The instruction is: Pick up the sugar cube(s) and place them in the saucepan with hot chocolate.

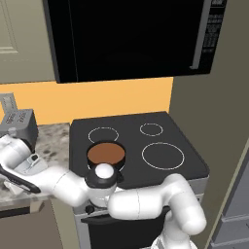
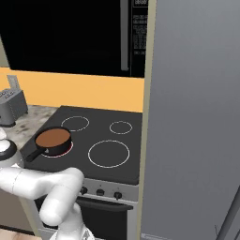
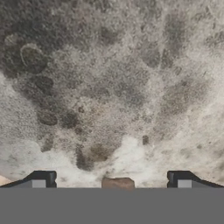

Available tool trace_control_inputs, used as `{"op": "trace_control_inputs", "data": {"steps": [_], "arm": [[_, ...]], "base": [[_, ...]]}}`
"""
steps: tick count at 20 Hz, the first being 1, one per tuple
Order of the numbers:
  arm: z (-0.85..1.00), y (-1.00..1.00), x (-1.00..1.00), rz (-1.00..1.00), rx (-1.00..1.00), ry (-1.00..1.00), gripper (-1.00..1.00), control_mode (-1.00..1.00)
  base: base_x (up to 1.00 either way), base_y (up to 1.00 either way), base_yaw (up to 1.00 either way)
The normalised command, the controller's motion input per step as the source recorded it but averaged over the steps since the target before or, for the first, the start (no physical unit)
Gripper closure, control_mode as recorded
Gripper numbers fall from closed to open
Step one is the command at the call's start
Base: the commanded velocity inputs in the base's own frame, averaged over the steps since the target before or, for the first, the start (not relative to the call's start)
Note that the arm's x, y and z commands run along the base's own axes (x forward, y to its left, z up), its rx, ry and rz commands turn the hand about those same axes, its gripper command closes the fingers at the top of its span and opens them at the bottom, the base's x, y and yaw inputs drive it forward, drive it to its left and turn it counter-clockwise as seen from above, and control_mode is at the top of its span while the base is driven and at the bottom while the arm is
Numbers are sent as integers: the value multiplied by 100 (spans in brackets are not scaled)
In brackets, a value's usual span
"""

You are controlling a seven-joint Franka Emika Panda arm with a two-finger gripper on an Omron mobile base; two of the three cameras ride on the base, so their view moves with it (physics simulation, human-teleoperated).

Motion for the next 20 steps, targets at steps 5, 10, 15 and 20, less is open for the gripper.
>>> {"op": "trace_control_inputs", "data": {"steps": [5,10,15,20], "arm": [[-4,-25,0,0,0,-11,-100,-100],[-14,-15,0,0,0,-4,-100,-100],[-27,-4,-7,0,0,0,-100,-100],[-22,0,-5,0,0,0,-100,-100]], "base": [[0,0,0],[0,0,0],[0,0,0],[0,0,0]]}}
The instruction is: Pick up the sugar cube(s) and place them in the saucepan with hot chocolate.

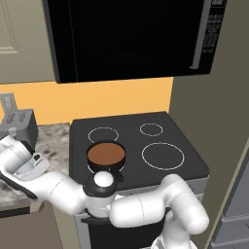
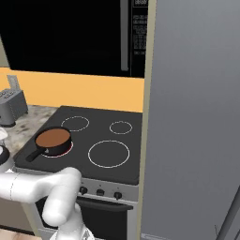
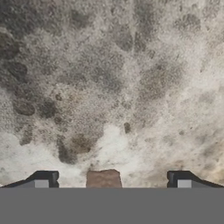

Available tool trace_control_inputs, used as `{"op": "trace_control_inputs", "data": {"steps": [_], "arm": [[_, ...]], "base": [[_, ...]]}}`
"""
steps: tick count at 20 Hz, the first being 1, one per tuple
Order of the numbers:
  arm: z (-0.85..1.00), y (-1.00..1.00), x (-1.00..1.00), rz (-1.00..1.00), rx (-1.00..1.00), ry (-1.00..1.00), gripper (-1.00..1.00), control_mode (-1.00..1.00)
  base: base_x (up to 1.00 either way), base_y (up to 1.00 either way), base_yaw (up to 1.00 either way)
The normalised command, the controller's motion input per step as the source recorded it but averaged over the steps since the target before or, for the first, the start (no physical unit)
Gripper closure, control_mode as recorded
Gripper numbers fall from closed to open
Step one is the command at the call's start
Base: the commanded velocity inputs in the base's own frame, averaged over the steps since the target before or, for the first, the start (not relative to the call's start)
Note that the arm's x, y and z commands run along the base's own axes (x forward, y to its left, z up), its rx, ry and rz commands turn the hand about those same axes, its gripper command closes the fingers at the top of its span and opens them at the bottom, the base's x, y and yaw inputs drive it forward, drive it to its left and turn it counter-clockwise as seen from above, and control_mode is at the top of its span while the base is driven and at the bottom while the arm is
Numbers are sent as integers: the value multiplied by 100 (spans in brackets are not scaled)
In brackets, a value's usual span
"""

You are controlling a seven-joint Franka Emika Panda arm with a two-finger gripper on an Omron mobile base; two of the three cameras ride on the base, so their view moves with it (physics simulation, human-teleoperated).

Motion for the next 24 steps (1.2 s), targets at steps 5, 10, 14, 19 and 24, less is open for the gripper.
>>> {"op": "trace_control_inputs", "data": {"steps": [5,10,14,19,24], "arm": [[-17,0,-13,0,0,-1,-100,-100],[-21,0,-32,0,0,0,-100,-100],[-14,-9,-32,0,0,0,-100,-100],[-1,-13,0,0,0,0,-100,-100],[-2,-5,7,0,0,-2,-100,-100]], "base": [[0,0,0],[0,0,0],[0,0,0],[0,0,0],[0,0,0]]}}
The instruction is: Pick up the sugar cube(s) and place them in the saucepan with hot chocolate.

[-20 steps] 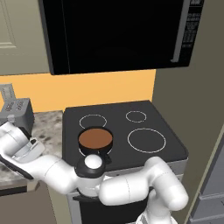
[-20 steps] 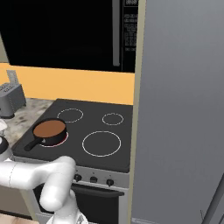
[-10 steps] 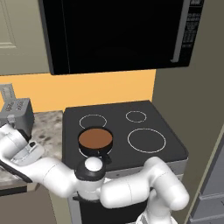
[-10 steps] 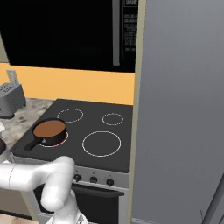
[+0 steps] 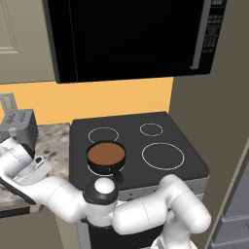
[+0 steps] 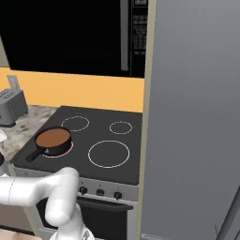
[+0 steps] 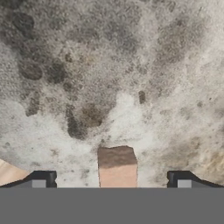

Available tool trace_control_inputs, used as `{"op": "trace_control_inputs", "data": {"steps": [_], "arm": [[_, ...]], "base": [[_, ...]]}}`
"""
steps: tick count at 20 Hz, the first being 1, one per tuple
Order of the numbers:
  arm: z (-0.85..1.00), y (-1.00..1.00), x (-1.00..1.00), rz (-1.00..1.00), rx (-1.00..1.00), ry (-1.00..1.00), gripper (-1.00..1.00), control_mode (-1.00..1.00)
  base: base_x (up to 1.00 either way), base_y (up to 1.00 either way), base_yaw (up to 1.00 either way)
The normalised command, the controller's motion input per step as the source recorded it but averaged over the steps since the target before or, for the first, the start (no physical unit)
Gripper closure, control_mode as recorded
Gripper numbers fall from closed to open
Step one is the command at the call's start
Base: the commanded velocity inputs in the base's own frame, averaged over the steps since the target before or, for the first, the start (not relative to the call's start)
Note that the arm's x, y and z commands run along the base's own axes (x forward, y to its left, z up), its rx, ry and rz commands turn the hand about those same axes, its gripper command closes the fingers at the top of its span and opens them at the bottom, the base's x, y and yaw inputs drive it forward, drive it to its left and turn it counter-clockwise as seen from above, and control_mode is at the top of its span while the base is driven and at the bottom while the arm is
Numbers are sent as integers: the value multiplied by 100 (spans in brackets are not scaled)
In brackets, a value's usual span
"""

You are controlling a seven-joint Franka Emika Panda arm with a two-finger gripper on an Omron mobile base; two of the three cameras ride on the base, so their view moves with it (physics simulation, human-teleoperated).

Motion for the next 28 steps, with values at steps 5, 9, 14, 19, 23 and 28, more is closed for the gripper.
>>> {"op": "trace_control_inputs", "data": {"steps": [5,9,14,19,23,28], "arm": [[-16,0,8,0,0,-6,-100,-100],[-29,1,18,2,0,-10,-100,-100],[-47,0,17,0,4,-13,-100,-100],[-55,-5,16,0,20,-8,-100,-100],[-51,-11,20,1,26,0,-100,-100],[-45,-4,19,1,16,0,-100,-100]], "base": [[0,0,0],[0,0,0],[0,0,0],[0,0,0],[0,0,0],[0,0,0]]}}
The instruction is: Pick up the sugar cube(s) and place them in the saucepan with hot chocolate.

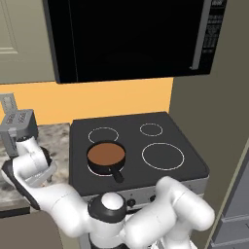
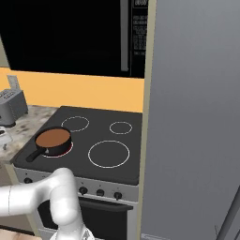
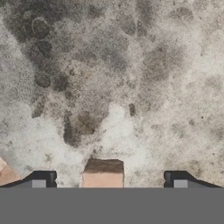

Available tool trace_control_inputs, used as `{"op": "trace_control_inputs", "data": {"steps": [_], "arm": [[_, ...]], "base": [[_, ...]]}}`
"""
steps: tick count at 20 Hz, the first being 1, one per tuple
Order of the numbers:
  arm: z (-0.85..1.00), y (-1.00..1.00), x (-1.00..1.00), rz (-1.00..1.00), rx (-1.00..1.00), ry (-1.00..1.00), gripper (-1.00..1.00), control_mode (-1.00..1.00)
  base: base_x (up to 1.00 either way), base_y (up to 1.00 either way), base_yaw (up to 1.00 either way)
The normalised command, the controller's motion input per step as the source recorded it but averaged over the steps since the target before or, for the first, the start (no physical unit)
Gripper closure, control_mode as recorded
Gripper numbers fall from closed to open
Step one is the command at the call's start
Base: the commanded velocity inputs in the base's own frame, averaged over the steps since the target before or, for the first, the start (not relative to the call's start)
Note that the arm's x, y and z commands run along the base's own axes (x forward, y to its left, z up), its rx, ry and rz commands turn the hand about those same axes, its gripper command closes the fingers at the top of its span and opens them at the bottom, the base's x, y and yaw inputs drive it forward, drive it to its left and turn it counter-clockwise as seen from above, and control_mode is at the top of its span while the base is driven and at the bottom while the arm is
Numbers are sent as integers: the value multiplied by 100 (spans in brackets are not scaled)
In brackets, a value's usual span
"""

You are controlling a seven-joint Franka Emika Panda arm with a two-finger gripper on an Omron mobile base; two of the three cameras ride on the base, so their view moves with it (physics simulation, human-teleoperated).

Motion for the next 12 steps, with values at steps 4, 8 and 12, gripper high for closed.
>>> {"op": "trace_control_inputs", "data": {"steps": [4,8,12], "arm": [[-27,0,19,5,8,0,-100,-100],[-21,4,5,0,2,0,-100,-100],[-23,2,0,0,3,0,-100,-100]], "base": [[0,0,0],[0,0,0],[0,0,0]]}}
